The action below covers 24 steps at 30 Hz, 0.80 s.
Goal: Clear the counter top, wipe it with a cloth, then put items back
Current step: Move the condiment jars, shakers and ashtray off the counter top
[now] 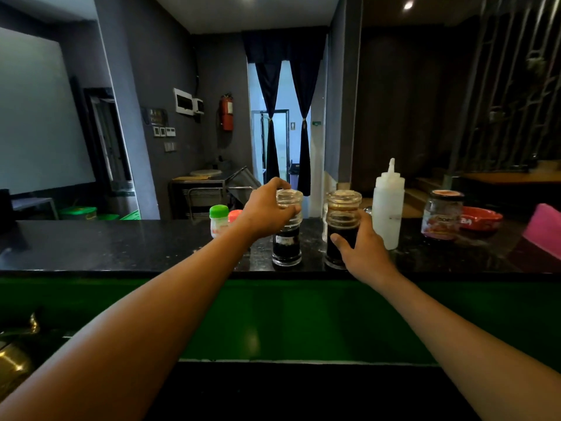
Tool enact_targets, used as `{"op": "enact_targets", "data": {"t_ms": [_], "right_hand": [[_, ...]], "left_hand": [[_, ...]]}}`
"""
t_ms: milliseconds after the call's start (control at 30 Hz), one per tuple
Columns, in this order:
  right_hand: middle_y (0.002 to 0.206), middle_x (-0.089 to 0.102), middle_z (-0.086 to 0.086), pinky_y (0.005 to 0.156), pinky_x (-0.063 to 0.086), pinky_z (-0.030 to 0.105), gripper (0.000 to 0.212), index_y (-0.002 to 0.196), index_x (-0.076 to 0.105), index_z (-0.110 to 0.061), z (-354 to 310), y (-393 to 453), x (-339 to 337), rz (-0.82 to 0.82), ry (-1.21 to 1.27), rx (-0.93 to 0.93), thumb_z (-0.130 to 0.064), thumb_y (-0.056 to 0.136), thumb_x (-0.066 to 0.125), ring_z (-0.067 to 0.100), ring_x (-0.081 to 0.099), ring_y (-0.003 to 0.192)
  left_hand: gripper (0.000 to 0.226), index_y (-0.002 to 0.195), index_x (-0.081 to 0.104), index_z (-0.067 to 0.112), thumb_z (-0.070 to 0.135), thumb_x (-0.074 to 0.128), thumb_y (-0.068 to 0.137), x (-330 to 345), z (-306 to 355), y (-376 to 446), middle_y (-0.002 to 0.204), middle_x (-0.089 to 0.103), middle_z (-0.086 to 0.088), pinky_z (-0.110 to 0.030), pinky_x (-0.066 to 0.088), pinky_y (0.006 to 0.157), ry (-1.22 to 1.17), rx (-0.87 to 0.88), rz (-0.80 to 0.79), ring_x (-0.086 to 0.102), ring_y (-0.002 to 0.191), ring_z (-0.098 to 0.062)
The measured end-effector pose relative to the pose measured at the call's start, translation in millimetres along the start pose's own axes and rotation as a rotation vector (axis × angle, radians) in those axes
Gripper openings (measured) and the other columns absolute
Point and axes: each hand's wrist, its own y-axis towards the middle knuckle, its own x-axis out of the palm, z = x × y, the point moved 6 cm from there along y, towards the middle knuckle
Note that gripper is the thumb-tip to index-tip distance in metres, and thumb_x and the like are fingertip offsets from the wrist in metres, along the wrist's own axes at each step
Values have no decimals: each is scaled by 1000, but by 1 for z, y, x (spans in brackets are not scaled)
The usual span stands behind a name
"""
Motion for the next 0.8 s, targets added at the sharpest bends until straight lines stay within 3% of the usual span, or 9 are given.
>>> {"op": "enact_targets", "data": {"t_ms": [100, 167, 267, 367, 433, 533, 667, 800], "right_hand": [[137, 52, 5, 96, 36, 30, 57, 140, 32, -20, 5, 0, -5, 2, 5, 1, -24, 92, 63, 26, 48, 126], [139, 50, 5, 99, 36, 31, 60, 143, 29, -21, 7, 0, -6, 5, 26, -8, -24, 93, 62, 25, 47, 128], [147, 43, 1, 109, 34, 37, 78, 151, 17, -24, 12, -3, -6, 37, 106, -24, -28, 90, 66, 19, 41, 134], [147, 41, 0, 107, 34, 33, 89, 153, 11, -29, 18, -6, -6, 102, 194, -8, -35, 86, 69, 16, 40, 133], [147, 42, -1, 107, 35, 32, 85, 152, 17, -29, 19, -5, -4, 112, 221, -8, -36, 86, 69, 14, 41, 133], [137, 52, -3, 97, 36, 24, 70, 145, 31, -27, 15, -1, -2, 100, 219, -32, -28, 86, 70, 9, 46, 123], [132, 56, -2, 93, 36, 23, 65, 140, 38, -26, 11, 1, -1, 85, 197, -33, -26, 85, 72, 10, 48, 118], [128, 58, -7, 91, 43, 17, 62, 137, 42, -30, 2, -14, 3, -5, 282, -60, -24, 84, 73, 4, 54, 114]], "left_hand": [[58, 136, 45, 18, 26, 73, 85, 4, -2, -8, 123, 59, -4, -28, 47, 86, -14, -3, 78, 59, 108, -19], [81, 149, 25, 18, 26, 74, 85, 11, -10, -17, 132, 55, -2, -32, 43, 100, -97, -33, 99, 55, 117, -18], [96, 152, 11, 22, 24, 76, 82, 36, -28, -36, 139, 51, -3, -38, 39, 108, -203, -65, 38, 51, 126, -20], [98, 153, 6, 27, 23, 75, 83, 54, -40, -49, 146, 45, -4, -35, 36, 109, -280, -62, 51, 46, 132, -18], [92, 153, 10, 25, 22, 72, 86, 55, -42, -51, 143, 48, -1, -29, 38, 104, -335, -61, 121, 49, 126, -12], [78, 149, 22, 24, 21, 70, 88, 54, -43, -50, 127, 53, 8, -33, 43, 103, -345, -53, 172, 52, 117, -8], [72, 143, 30, 24, 24, 73, 85, 49, -37, -50, 114, 52, 15, -33, 45, 101, -334, -60, 139, 55, 113, -9], [72, 142, 35, 24, 28, 76, 83, 43, -30, -68, 117, 56, 16, -38, 49, 100, -366, -33, 99, 58, 112, -8]]}}
